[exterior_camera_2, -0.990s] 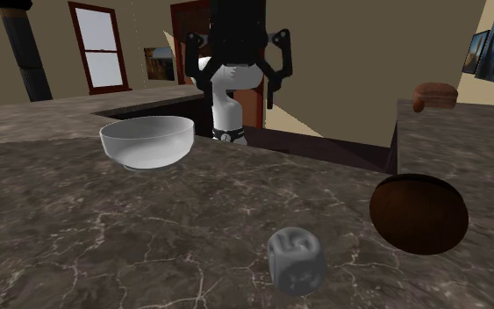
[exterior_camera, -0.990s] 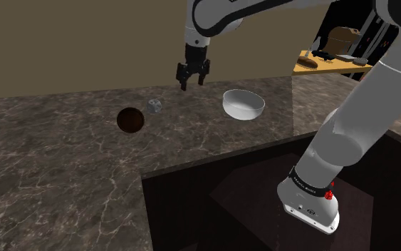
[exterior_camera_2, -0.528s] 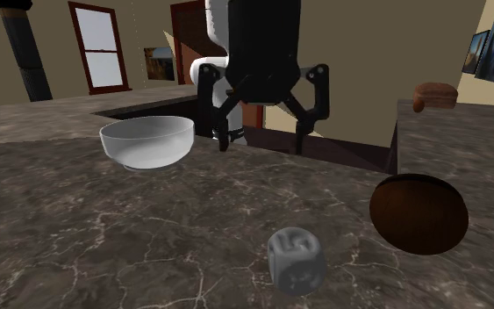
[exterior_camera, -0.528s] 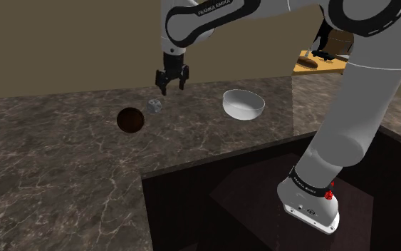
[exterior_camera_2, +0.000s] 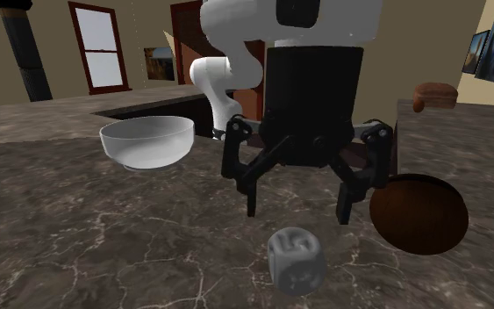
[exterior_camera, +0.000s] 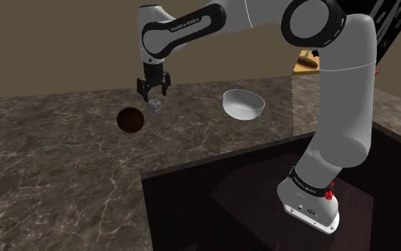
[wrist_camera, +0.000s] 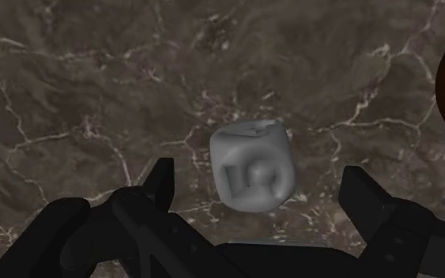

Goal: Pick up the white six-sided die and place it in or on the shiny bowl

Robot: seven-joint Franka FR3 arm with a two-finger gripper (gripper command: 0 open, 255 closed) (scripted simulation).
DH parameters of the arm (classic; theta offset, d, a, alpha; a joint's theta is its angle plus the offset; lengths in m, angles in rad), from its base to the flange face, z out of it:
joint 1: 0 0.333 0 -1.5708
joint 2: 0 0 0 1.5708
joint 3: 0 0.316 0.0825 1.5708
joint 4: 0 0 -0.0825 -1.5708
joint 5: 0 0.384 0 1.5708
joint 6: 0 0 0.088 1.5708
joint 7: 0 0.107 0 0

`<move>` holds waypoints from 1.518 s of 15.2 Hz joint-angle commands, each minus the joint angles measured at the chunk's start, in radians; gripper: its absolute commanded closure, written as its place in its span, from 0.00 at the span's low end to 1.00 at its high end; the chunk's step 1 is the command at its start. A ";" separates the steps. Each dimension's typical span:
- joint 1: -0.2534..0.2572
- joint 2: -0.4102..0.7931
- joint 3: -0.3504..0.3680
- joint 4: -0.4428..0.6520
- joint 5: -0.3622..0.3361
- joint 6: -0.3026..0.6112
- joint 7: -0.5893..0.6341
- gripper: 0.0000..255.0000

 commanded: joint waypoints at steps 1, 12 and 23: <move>0.002 0.023 -0.003 0.010 -0.005 0.013 0.002 0.00; 0.003 0.052 -0.007 -0.023 -0.013 0.074 0.007 0.00; 0.003 0.050 -0.007 -0.024 -0.013 0.074 0.007 1.00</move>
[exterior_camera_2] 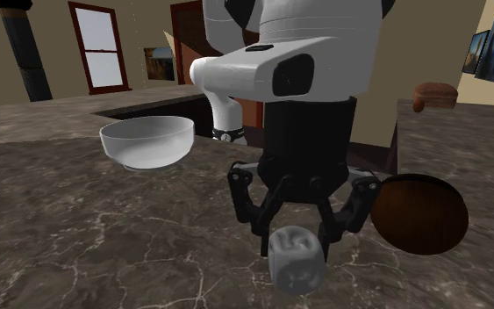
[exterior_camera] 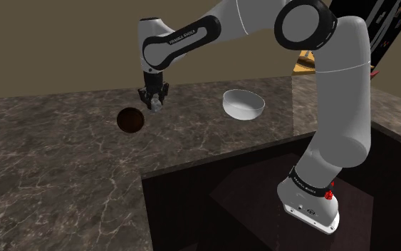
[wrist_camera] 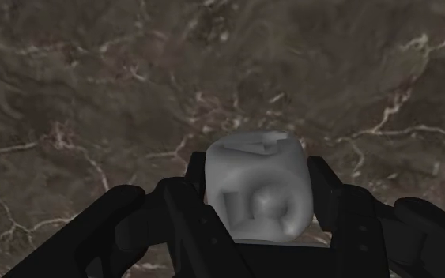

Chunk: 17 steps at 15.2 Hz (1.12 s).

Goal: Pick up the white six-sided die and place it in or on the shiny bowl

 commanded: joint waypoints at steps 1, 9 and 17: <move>0.001 0.004 0.000 0.000 0.000 -0.001 0.000 1.00; -0.001 -0.035 0.006 0.051 0.011 -0.089 -0.008 1.00; -0.001 -0.062 0.010 0.119 0.020 -0.184 -0.015 1.00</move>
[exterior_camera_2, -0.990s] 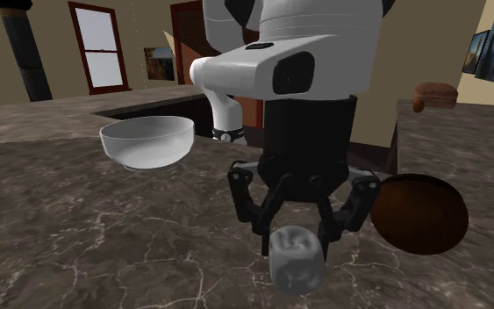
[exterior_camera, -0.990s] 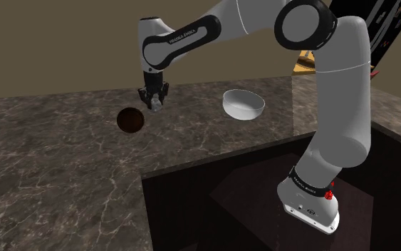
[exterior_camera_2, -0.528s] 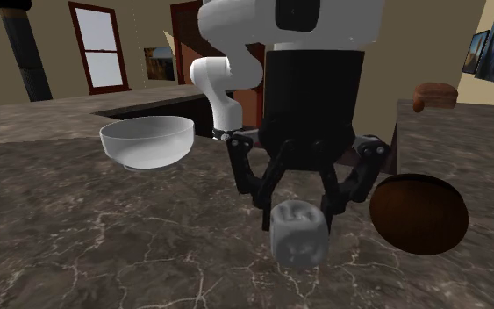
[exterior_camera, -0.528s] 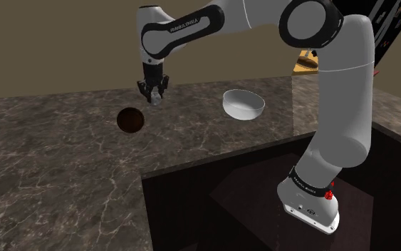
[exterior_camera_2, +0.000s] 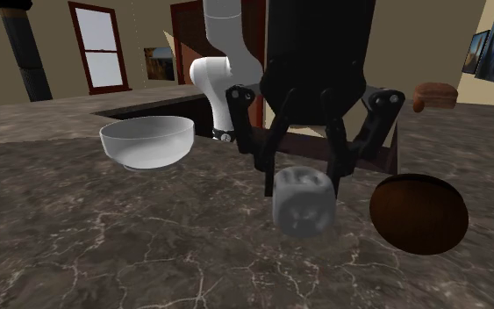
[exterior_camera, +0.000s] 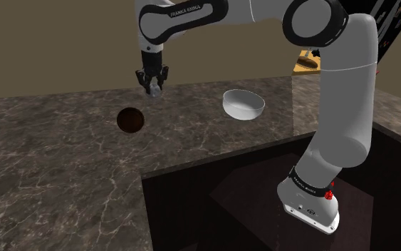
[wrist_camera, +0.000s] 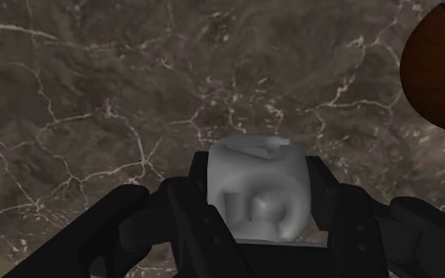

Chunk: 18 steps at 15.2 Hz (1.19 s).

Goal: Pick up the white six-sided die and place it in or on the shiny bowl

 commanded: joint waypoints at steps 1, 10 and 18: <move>0.000 -0.006 0.001 0.017 0.002 -0.023 -0.002 1.00; 0.004 -0.017 0.004 0.121 0.007 -0.138 -0.008 1.00; -0.053 -0.186 -0.003 -0.074 0.044 -0.106 -0.065 1.00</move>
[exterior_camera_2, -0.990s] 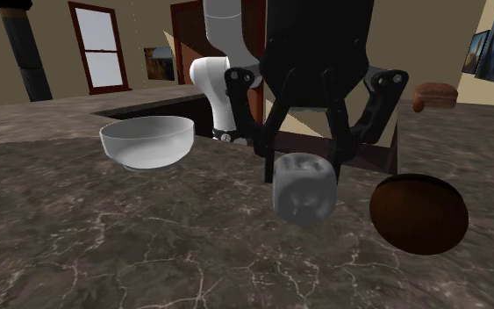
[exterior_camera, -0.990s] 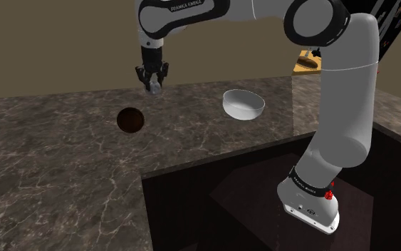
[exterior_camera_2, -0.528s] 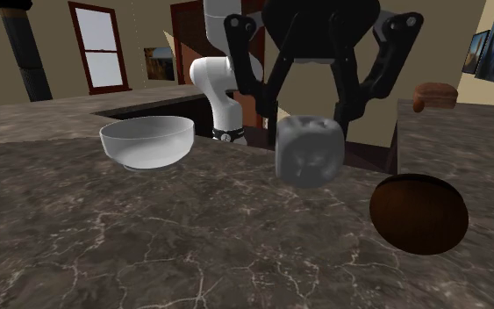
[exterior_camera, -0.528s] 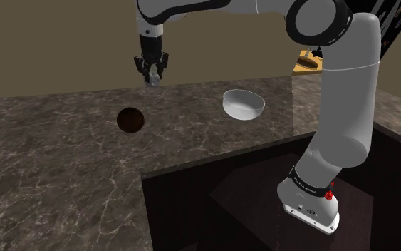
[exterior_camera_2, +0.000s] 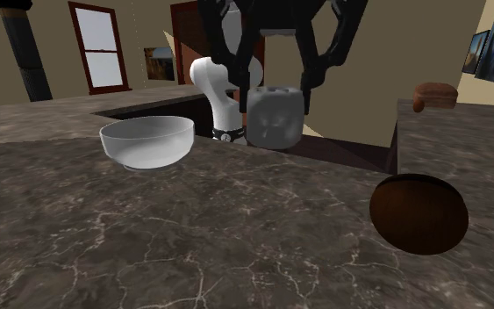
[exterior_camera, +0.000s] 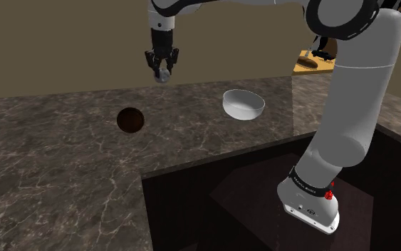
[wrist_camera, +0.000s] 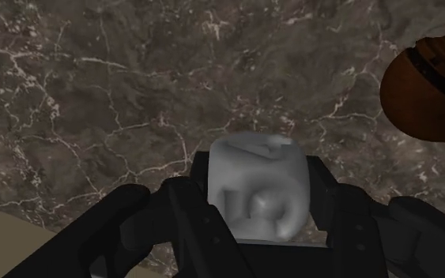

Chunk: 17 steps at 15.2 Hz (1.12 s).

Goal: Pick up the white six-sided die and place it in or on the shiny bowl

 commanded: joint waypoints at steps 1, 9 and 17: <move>-0.026 -0.069 -0.007 -0.093 0.017 0.026 -0.032 1.00; -0.105 -0.345 -0.061 -0.432 0.074 0.096 -0.176 1.00; -0.163 -0.582 -0.151 -0.678 0.087 0.108 -0.330 1.00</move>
